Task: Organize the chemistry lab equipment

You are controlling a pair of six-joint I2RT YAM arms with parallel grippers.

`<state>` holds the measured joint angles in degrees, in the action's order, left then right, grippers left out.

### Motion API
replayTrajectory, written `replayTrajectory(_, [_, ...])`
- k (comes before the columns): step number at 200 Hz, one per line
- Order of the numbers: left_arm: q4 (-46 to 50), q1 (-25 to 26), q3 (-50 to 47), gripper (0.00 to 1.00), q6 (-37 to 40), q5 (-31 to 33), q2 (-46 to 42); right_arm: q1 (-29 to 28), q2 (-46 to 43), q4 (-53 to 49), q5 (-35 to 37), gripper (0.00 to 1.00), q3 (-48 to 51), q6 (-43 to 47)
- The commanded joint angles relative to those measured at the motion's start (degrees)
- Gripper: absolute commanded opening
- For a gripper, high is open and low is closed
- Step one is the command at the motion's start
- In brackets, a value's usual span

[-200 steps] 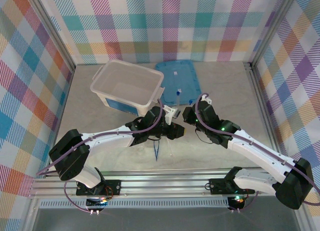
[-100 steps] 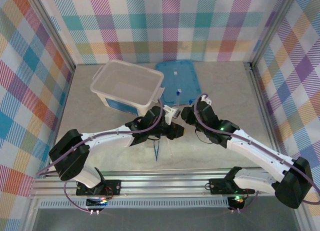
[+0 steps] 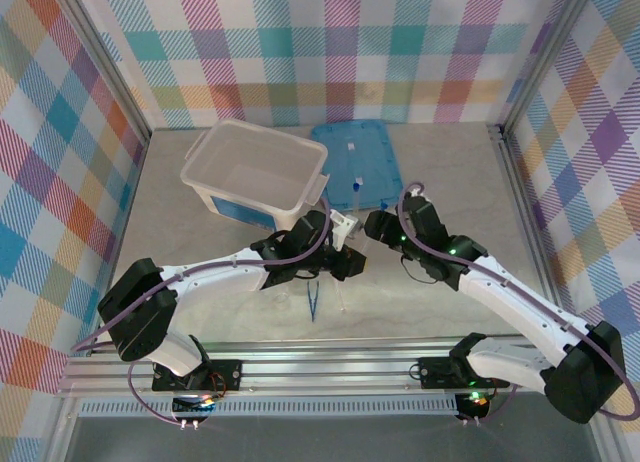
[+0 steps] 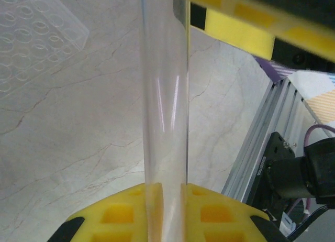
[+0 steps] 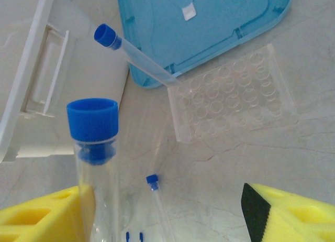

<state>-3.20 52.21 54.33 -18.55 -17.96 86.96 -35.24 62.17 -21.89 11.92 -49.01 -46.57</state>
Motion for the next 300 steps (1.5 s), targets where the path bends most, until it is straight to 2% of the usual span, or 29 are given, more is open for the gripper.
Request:
replayTrajectory(1, [2.9,-0.5,1.6,0.05,3.0,2.0,-1.6,5.0,0.1,-3.1,-10.1,0.75,-3.0,3.8])
replayTrajectory(28, [3.2,-0.5,1.6,0.05,3.5,2.0,-1.4,9.2,3.3,-3.3,-20.9,0.73,-4.2,6.5])
replayTrajectory(53, [3.8,-0.5,1.9,0.05,4.0,2.5,-1.0,11.4,4.3,-1.5,-27.8,0.71,-4.5,7.4])
replayTrajectory(126, [5.5,-0.5,2.1,0.05,5.3,3.5,-0.6,16.4,12.9,-7.3,-42.6,0.58,-13.0,14.3])
replayTrajectory(193, [5.4,-0.5,2.4,0.04,5.6,2.8,0.3,18.3,17.7,-8.9,-49.3,0.45,-15.2,16.9])
replayTrajectory(223, [5.6,-0.5,2.5,0.04,5.7,3.1,0.9,18.8,18.5,-8.9,-51.1,0.33,-15.2,17.4])
replayTrajectory(258, [5.7,-0.5,2.7,0.04,5.6,3.4,1.5,19.1,18.9,-10.1,-52.0,0.31,-15.8,19.0])
replayTrajectory(300, [5.9,-0.5,2.9,0.05,5.6,3.8,1.9,19.7,19.0,-10.6,-52.4,0.17,-15.8,19.6])
